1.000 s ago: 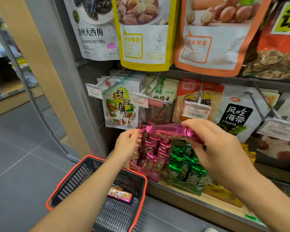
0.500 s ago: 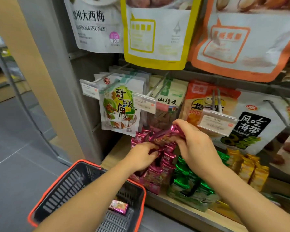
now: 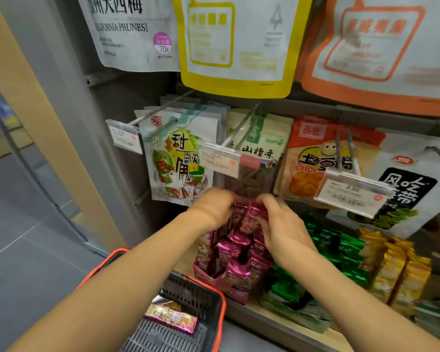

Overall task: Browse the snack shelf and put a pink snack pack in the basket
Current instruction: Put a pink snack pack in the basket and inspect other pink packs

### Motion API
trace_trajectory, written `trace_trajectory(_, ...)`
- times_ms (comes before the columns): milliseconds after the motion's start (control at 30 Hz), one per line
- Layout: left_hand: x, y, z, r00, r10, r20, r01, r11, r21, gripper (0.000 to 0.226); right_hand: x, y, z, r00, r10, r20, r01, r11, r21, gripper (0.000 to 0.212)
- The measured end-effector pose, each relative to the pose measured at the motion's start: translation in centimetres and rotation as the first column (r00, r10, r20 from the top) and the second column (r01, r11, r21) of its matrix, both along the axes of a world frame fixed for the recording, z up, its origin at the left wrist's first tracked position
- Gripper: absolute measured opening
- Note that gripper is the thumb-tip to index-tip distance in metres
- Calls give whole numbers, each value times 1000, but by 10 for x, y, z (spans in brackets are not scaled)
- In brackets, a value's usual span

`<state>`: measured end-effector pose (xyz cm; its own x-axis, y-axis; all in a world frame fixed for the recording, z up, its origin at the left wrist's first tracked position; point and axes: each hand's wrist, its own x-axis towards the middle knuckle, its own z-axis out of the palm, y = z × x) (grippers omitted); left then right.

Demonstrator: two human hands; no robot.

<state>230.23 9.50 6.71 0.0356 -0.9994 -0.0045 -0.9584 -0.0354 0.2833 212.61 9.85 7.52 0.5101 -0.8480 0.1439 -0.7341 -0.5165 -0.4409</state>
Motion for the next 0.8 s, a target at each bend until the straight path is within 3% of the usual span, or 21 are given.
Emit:
trace_trajectory(100,-7,-18,-12,986,-106,130,89,987,133,33,4,-4,-9,998,51,-31,-51,999,-4,40)
trace_trajectory(200,-8,-29,-17,978,-129,161,112,988,111,29,8,-5,-18,991,87,-105,-89,996,-17,38)
trace_trajectory(300,-8,-38,-19,981,-80,179,69,995,69,28,9,-7,-24,957,54,-286,-78,994,-70,55)
trace_trajectory(467,-9,-47,-23,983,-13,184,-2,997,81,26,15,-4,-30,918,64,-392,-91,995,-50,84)
trace_trajectory(667,-7,-26,-29,971,-28,236,66,986,-153,28,21,-4,-37,874,80,-480,-100,995,-15,113)
trace_trajectory(800,-9,-8,-33,981,14,196,33,972,-234,24,30,3,-45,868,32,-495,-61,997,-43,106)
